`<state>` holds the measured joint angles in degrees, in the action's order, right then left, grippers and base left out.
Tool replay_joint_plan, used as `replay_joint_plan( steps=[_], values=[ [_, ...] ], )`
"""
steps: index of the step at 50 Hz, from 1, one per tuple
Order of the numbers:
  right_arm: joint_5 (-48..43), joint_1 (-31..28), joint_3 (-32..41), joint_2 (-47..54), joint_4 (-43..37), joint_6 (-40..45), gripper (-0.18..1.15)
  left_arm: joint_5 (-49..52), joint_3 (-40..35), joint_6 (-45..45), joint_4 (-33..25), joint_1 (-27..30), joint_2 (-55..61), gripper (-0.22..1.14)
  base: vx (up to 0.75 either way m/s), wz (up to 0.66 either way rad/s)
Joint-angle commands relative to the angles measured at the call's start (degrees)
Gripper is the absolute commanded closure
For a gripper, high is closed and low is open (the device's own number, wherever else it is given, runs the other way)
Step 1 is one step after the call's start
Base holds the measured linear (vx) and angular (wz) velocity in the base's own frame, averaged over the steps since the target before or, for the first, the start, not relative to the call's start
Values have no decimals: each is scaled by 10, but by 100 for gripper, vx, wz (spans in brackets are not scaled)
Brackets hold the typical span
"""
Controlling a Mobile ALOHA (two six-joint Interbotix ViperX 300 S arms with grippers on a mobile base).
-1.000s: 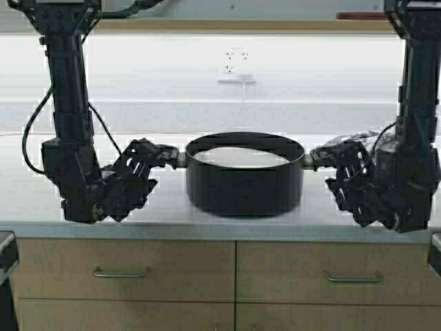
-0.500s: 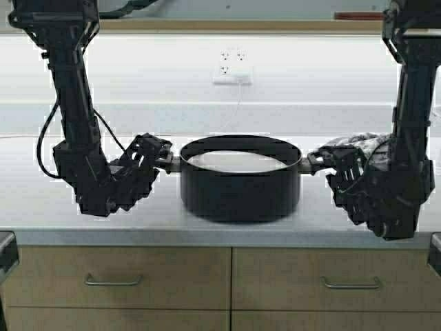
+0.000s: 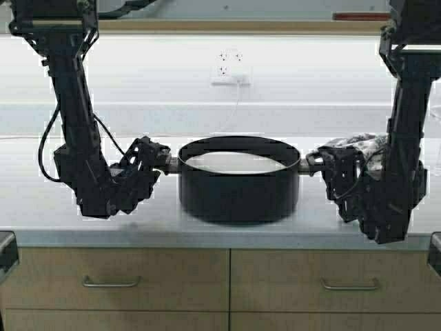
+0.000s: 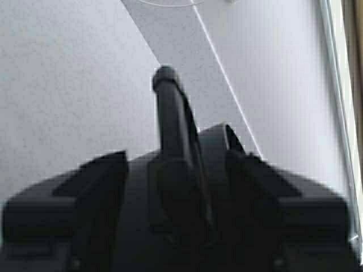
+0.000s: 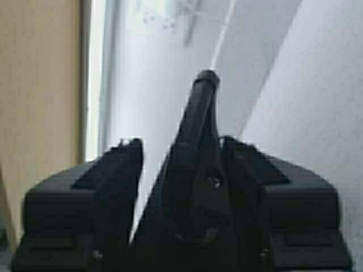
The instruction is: Open the cabinet, put the pot inside, then close it
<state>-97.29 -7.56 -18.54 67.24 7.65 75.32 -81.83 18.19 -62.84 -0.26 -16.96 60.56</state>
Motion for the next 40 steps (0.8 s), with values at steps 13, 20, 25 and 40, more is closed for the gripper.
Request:
replay_joint_plan(
  steps=[13,20,25,40],
  values=[
    [2,-2,-44,-51,1,-4,89,-2,25,0,-1,1,-43,93,0,0],
    [0,-5,-85,-89,4,-8,89,-14,76,0,-1,0,-83,87,0,0],
    [-6,-17,-134,-127,6,-18,90,-20,137,7,-5,-2,-134,90,1,-1],
    [-14,-57,-321,-299,3,-45,90,-40,319,30,-38,-36,-316,89,5,-1]
  ],
)
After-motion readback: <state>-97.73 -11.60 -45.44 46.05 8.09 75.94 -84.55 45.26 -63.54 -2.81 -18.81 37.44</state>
